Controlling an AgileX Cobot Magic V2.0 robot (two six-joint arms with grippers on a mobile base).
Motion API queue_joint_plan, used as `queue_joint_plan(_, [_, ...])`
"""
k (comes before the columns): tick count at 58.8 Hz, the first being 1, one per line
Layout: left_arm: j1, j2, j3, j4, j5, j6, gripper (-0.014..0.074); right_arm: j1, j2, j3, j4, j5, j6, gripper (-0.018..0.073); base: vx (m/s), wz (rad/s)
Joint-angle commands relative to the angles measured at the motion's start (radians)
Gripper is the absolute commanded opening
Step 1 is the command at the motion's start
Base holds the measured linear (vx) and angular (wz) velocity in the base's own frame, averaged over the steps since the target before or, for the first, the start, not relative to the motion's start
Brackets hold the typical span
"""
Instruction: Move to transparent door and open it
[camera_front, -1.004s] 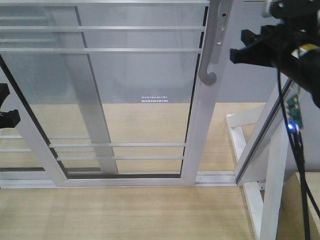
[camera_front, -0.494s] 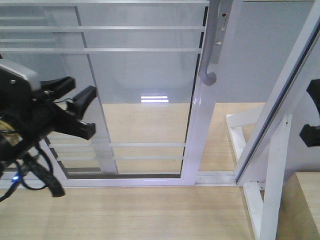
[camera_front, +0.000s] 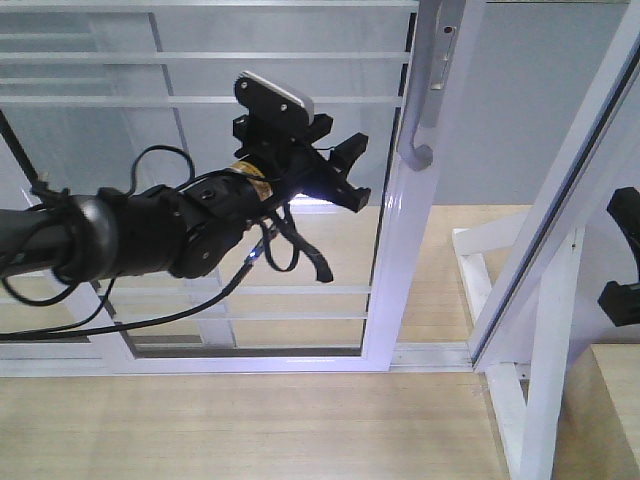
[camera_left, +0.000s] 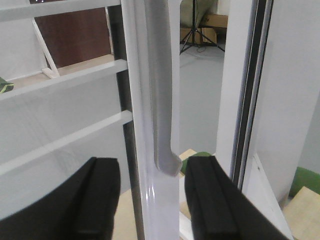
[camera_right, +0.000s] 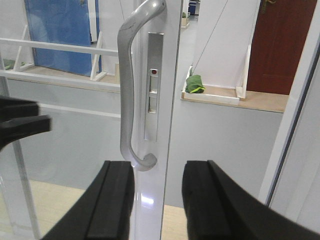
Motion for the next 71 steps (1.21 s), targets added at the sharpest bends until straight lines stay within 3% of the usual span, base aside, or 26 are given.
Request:
queue_joint_plan(1, [-0.004, 0.018, -0.131, -0.001, -0.090, -0.009, 0.0443, -0.006, 0.006, -0.029, -0.008, -0.060, -0.011, 0.0323, 0.00, 0.00])
queue_joint_plan(15, [-0.004, 0.173, -0.418, -0.003, -0.056, -0.013, 0.0516, -0.006, 0.006, -0.029, -0.008, -0.034, -0.011, 0.0323, 0.00, 0.00])
queue_joint_plan(24, [-0.004, 0.248, -0.554, -0.003, -0.031, -0.083, 0.0525, -0.006, 0.006, -0.029, -0.008, -0.033, -0.011, 0.0323, 0.00, 0.00])
queue_joint_plan(50, [-0.004, 0.378, -0.820, -0.002, 0.102, -0.084, 0.0524, -0.006, 0.006, -0.029, -0.008, -0.030, -0.011, 0.0323, 0.00, 0.00])
queue_joint_plan(58, [-0.004, 0.392, -0.842, -0.003, 0.125, -0.085, 0.0494, -0.006, 0.006, -0.029, -0.008, -0.015, -0.011, 0.0323, 0.00, 0.00])
queue_joint_plan(71, [-0.002, 0.382, -0.838, -0.003, 0.139, -0.065, 0.0352, -0.006, 0.006, -0.029, -0.008, 0.002, -0.011, 0.0323, 0.00, 0.00])
